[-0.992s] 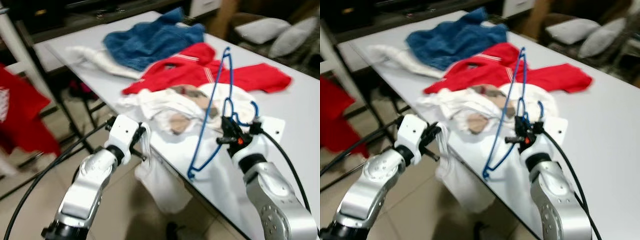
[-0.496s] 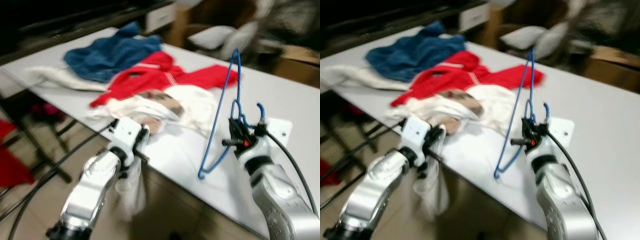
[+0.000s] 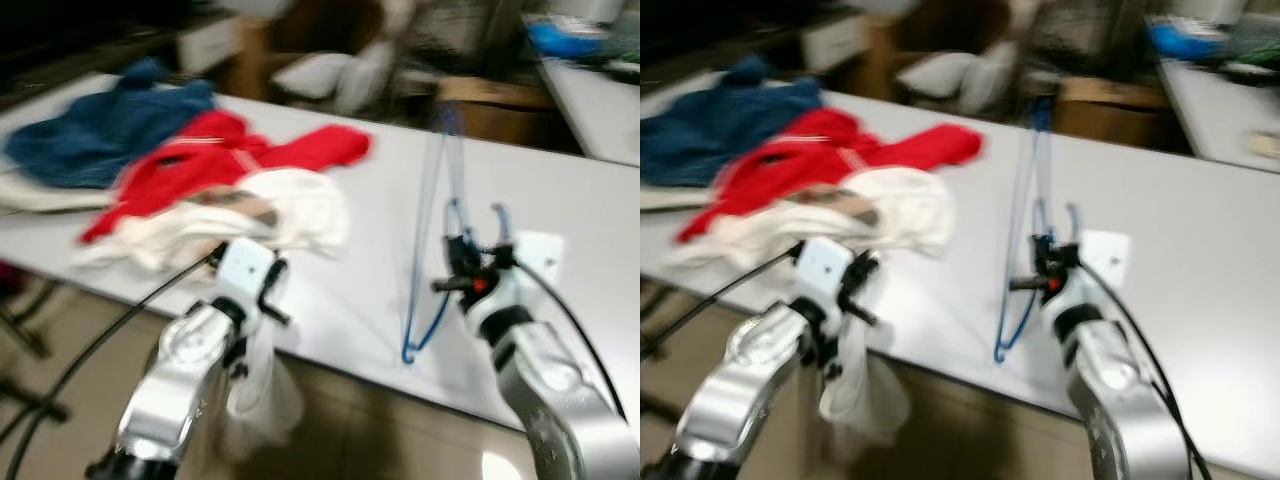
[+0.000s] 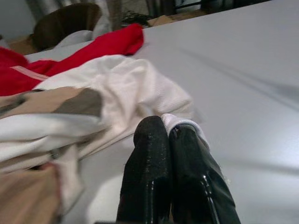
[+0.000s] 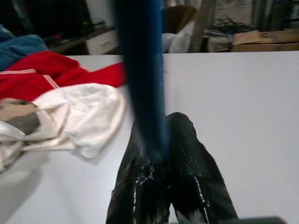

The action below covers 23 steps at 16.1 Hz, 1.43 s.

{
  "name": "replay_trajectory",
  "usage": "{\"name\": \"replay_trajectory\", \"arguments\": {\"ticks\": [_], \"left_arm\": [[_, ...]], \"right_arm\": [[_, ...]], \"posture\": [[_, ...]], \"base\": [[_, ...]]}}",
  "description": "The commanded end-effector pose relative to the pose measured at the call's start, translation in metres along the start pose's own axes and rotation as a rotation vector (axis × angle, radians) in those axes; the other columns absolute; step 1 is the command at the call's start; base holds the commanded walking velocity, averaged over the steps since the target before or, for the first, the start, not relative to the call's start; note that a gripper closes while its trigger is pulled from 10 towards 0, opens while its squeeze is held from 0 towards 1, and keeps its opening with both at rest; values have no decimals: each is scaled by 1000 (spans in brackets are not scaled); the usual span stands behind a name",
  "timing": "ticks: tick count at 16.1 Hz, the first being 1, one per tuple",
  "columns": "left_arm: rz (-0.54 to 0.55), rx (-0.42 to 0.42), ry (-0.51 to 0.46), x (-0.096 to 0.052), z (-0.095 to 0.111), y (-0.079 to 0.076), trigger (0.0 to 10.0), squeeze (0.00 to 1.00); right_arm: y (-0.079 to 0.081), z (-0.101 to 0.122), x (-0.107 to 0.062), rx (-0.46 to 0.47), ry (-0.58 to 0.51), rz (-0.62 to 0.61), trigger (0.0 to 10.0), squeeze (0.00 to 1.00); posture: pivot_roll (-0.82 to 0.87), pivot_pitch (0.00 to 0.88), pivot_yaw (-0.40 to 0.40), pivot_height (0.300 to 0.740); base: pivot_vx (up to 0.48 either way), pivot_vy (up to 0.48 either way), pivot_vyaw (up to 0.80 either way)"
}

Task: Hang hanger

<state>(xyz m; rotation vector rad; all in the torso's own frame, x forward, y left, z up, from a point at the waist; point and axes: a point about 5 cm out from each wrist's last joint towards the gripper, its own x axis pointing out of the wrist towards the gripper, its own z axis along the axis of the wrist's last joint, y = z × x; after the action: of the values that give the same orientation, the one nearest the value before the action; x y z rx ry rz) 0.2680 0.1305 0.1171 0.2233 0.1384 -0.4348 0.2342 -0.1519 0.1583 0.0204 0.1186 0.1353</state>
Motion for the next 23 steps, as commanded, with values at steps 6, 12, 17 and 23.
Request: {"name": "replay_trajectory", "arguments": {"ticks": [6, 12, 17, 23], "left_arm": [[6, 17, -46, 4, 8, -4, 10000, 0], [87, -2, -53, 6, 10, 3, 10000, 0], [93, 9, -59, 7, 11, 2, 10000, 0], [82, 15, -54, 10, 11, 2, 10000, 0]], "right_arm": [[-5, -5, 4, -31, 50, 4, 10000, 0], [1, -2, 10, -38, 53, 132, 10000, 0], [-6, -1, 15, -29, 47, 85, 10000, 0], [-6, -4, 13, -26, 55, 73, 10000, 0]], "posture": [[-53, 0, -20, 740], [-51, 0, -23, 740], [-45, 0, -32, 740], [-52, 0, -15, 740]], "base": [[0, 0, -800], [0, -91, -233], [0, -373, 366], [0, -418, 0]]}}
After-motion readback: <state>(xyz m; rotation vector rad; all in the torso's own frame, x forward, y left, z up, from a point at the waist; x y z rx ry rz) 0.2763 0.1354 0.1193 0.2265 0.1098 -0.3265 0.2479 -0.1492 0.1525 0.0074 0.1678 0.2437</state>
